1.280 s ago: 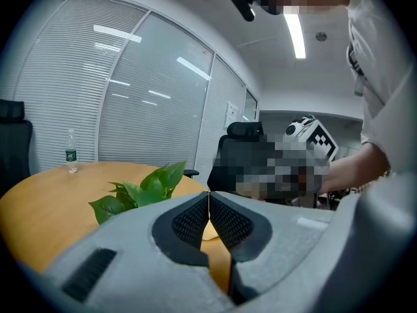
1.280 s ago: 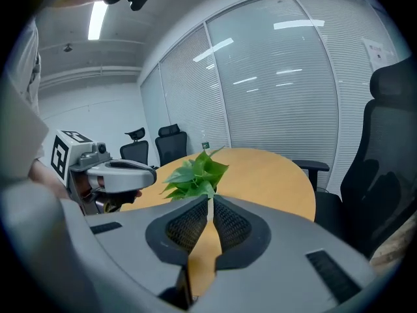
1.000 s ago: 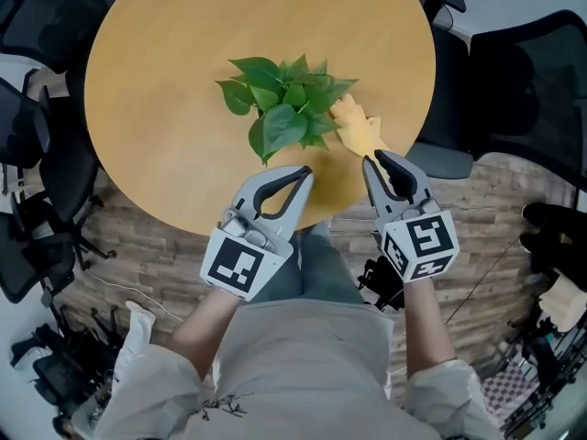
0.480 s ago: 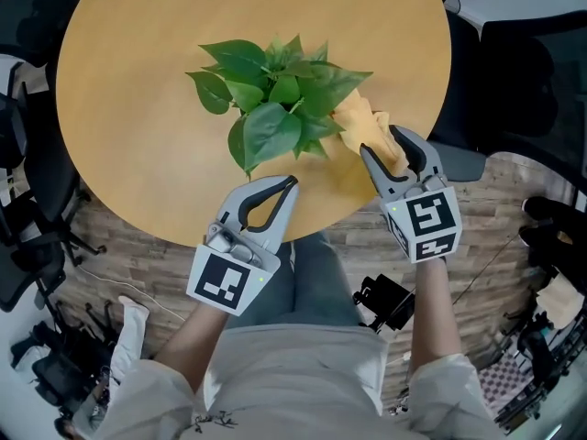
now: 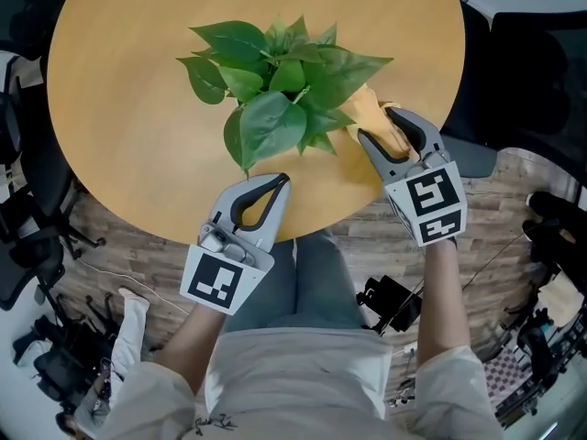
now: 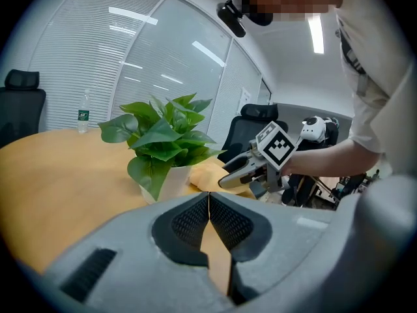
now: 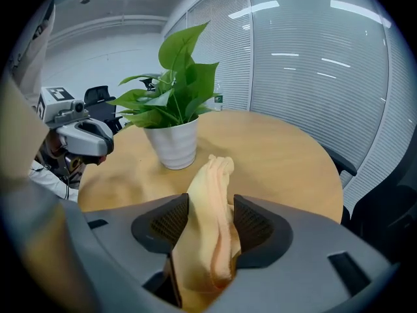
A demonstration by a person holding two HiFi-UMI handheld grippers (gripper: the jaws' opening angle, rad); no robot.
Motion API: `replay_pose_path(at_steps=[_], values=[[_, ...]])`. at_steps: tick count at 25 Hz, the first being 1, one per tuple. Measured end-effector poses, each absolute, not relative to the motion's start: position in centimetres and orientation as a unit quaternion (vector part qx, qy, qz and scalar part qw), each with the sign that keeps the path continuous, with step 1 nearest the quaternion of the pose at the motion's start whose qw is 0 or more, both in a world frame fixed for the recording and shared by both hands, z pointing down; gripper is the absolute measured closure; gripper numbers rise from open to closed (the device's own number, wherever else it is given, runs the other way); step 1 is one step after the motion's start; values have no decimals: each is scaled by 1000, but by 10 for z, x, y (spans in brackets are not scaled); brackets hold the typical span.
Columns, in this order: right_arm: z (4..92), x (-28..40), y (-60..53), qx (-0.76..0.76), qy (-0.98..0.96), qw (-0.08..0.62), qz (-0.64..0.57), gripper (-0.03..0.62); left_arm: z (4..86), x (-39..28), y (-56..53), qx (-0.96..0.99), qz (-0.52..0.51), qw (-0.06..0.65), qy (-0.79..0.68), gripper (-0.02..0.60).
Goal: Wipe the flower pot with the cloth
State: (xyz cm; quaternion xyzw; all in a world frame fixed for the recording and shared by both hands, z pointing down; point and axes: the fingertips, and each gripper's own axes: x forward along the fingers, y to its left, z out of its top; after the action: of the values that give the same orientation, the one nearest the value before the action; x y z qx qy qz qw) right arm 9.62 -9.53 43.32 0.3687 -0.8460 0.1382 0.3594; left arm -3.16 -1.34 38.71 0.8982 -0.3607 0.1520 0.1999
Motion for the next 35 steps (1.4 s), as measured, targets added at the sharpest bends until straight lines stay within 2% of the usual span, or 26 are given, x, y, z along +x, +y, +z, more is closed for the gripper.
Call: replay_pose_path(at_steps=[3,8,12,28,30,35], values=[[436,92,-93,360,-847,366,139,400,389,-35,-13,896,152,202,-365,569],[440,84,-89,350,-846,375,145,464,392,-41,-12,892,152,206,-371,569],[442,85,-89,358,-842,373,154,491,396,-47,-11,889,155,210,-376,569],[411,85,-124,407,-839,335,136,502,397,-91,-54,885,119,179,-414,559],[410,81,-130,406,-841,333,132,502,398,-92,-60,890,112,177,-406,510],[413,70,-141,401,-843,336,127,502,404,-88,-73,907,114,164,-371,334]])
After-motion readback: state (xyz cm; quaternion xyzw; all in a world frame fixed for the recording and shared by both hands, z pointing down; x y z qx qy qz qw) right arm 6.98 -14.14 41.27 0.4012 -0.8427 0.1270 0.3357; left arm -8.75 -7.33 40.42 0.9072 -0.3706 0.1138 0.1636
